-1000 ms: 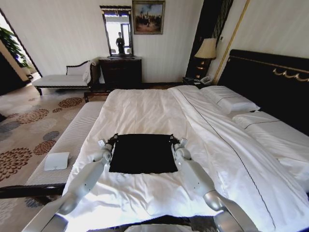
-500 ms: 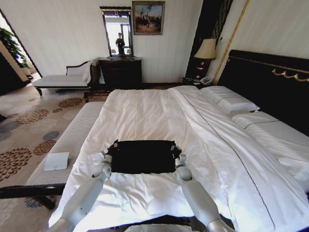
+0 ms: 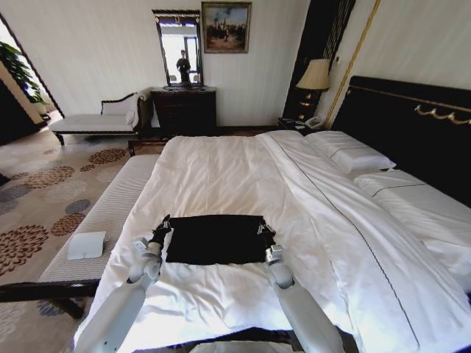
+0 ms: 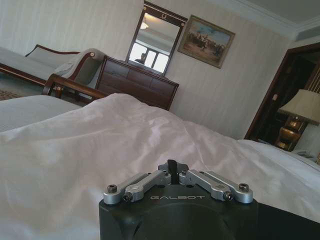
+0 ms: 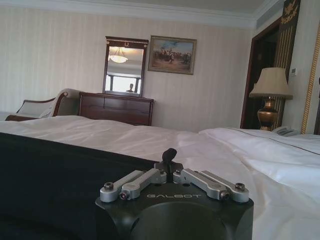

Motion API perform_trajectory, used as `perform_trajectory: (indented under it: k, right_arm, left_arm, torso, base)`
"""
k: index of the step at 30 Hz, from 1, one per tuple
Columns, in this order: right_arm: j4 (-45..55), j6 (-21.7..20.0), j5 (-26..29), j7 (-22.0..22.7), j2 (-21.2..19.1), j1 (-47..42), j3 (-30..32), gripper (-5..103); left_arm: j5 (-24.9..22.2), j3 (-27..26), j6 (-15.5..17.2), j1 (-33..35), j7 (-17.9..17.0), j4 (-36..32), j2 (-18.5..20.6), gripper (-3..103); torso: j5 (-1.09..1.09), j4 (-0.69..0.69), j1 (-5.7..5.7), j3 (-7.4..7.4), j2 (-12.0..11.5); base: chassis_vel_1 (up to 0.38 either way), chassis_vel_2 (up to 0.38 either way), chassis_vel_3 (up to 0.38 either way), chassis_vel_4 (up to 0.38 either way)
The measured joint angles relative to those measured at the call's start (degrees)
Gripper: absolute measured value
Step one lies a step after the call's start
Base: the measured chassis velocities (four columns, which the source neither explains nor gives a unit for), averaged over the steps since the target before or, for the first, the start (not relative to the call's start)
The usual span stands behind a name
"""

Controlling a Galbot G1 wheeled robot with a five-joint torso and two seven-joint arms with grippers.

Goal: Fold the clothes on the bed.

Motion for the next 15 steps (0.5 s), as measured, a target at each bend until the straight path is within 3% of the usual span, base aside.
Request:
perform_trajectory:
  k: [7, 15]
  right_arm:
    - [0.05, 0.24, 0.59, 0.25, -0.59, -0.69, 0.44, 1]
    - [-3.64, -0.88, 2.81, 1.17, -2.43, 6.92, -1.88, 1]
  left_arm:
    - [1.91, 2.06, 0.09, -1.23, 0.16, 1.17, 0.41, 2]
    - [2.11, 4.82, 0.87, -7.74, -0.63, 6.49, -0.33, 2]
  torso:
    - [0.02, 0.00, -0.01, 0.00, 0.00]
    - [0.00, 0.00, 0.01, 0.01, -0.02]
  base:
    - [0.000, 0.000, 0.000, 0.000]
    - [0.000, 0.000, 0.000, 0.000]
